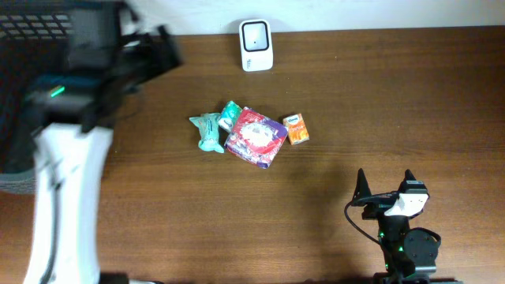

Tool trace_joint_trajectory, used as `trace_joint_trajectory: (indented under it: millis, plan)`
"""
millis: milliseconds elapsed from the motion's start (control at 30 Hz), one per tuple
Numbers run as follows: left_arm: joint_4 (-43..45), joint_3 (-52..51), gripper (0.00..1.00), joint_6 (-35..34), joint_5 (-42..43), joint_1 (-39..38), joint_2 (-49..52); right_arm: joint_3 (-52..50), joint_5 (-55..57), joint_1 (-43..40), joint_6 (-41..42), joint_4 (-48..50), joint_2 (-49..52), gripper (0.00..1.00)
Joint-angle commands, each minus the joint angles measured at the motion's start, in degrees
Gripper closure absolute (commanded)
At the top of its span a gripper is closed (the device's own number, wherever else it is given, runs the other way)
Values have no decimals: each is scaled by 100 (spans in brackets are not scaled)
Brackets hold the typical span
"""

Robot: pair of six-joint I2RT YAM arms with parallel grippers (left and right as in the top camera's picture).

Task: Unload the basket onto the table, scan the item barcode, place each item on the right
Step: 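Place the small teal packet beside the teal wipes pack, then grasp the white tube in the basket with the left gripper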

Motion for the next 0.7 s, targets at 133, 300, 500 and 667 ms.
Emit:
trace_joint_trajectory:
  millis: [133, 300, 500, 667]
  plan:
    - [-103, 35, 1, 286, -986, 2173, -627, -50, 48, -31, 0, -15, -37, 1]
    - [428, 35, 0, 426, -984, 3099, 210, -50, 48, -31, 0, -15, -37, 1]
    - [796, 35, 1, 2643, -938, 3226, 1349, -50, 48, -31, 0, -15, -37, 1]
    - [485, 35, 1, 3058, 1484, 3987, 1690, -50, 48, -31, 0, -15, -37, 1]
